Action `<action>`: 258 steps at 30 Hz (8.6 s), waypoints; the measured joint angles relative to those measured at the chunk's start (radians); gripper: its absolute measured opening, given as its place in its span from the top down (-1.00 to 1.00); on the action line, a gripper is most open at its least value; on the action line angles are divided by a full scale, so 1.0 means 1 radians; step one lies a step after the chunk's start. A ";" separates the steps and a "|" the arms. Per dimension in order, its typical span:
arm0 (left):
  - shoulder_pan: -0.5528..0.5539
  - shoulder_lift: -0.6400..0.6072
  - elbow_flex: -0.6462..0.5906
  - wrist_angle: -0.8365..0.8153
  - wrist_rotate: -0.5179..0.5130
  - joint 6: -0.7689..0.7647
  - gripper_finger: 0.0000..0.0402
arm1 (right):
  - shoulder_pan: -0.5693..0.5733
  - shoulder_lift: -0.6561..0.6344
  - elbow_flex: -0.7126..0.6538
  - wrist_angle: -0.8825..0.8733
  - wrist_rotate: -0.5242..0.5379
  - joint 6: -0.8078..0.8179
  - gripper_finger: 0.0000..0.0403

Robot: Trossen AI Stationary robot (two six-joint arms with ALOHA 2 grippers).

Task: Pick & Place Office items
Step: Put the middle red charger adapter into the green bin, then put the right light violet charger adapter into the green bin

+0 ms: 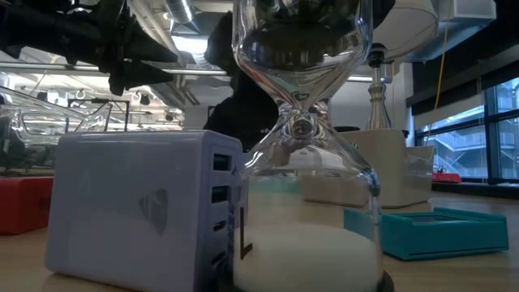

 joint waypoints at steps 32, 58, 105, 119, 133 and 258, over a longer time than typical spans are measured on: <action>0.000 0.000 0.000 0.000 -0.002 0.026 -0.25 | 0.002 -0.013 0.000 -0.082 0.166 0.127 0.39; 0.000 0.000 0.001 0.000 -0.005 0.000 -0.25 | -0.309 -0.397 -0.091 -0.468 0.551 0.082 0.36; 0.000 0.000 0.001 -0.001 -0.005 -0.001 -0.25 | -0.459 -0.413 -0.266 -0.386 0.397 0.052 -0.17; 0.000 0.000 0.001 -0.001 -0.022 -0.001 -0.25 | -0.340 -0.609 -0.148 -0.558 0.114 0.057 -0.14; 0.000 0.000 0.001 -0.001 -0.023 -0.003 -0.25 | 0.113 -0.629 -0.147 -0.757 0.109 0.270 -0.08; 0.000 0.000 0.001 0.105 -0.286 0.154 -0.25 | -0.317 -0.395 0.148 -0.698 0.546 -0.075 0.33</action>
